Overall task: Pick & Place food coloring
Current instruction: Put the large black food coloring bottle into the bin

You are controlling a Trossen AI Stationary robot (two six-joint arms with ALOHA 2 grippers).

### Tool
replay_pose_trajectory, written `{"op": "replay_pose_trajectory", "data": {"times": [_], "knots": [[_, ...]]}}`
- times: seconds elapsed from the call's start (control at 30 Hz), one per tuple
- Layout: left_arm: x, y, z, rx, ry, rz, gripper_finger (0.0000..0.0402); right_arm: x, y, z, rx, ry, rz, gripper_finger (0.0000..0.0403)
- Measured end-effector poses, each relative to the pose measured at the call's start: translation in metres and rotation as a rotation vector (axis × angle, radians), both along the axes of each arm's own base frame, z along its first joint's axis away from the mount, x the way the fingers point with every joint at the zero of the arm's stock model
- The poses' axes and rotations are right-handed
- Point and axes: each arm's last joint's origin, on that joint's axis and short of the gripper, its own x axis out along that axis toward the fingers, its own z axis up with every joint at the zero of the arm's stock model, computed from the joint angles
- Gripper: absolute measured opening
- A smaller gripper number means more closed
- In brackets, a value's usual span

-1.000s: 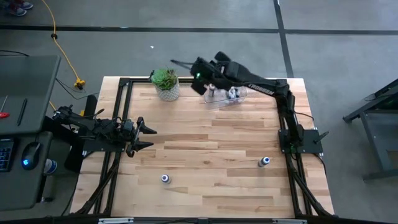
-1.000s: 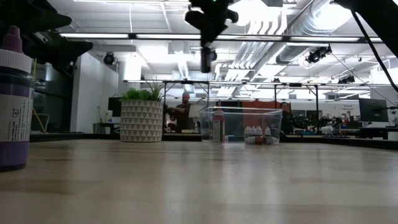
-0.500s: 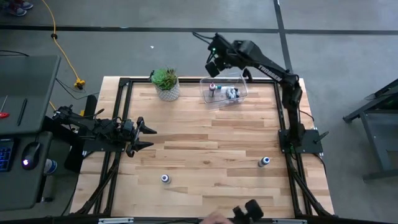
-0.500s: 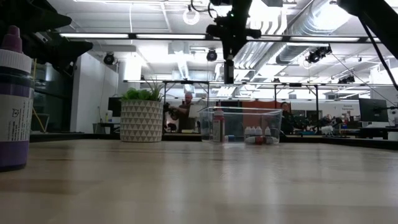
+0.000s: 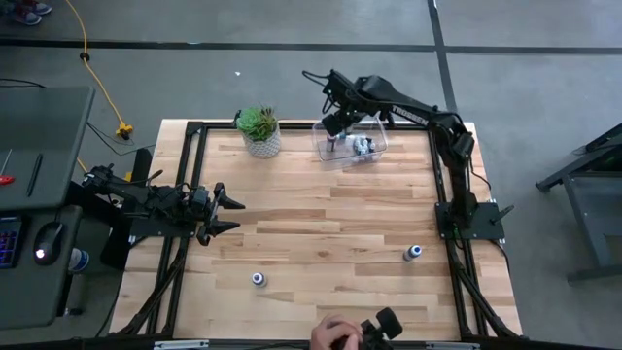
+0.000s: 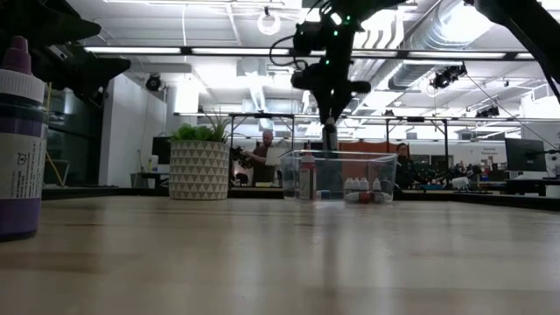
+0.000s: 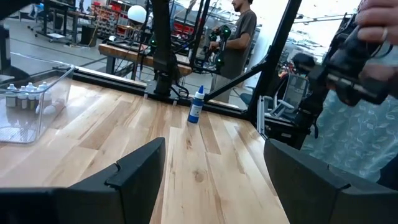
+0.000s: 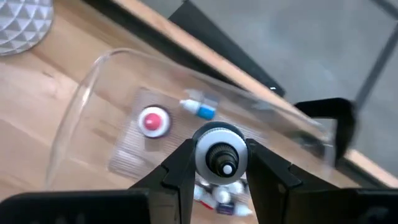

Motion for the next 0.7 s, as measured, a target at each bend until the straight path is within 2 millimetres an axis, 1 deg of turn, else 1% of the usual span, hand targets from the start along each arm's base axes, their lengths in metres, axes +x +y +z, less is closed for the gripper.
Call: {"op": "replay_pose_trajectory", "data": {"times": [0.17,0.27,0.37,0.53,0.6,0.7], "knots": [[0.000,0.000,0.000,0.000,0.000,0.000,0.0271,0.003,-0.001,-0.023,0.025,-0.007,0.008,0.0108],[0.000,0.000,0.000,0.000,0.000,0.000,0.0271,0.003,-0.004,-0.031,0.016,-0.009,-0.006,0.0108],[0.000,0.000,0.000,0.000,0.000,0.000,0.0271,0.000,-0.005,-0.035,-0.019,-0.034,-0.041,0.0108],[0.000,0.000,0.000,0.000,0.000,0.000,0.0271,-0.016,-0.005,-0.043,-0.063,-0.128,-0.112,0.0108],[0.000,0.000,0.000,0.000,0.000,0.000,0.0271,-0.021,-0.002,-0.048,-0.071,-0.174,-0.123,0.0108],[0.000,0.000,0.000,0.000,0.000,0.000,0.0271,-0.030,0.002,-0.055,-0.069,-0.197,-0.153,0.0108]]}}
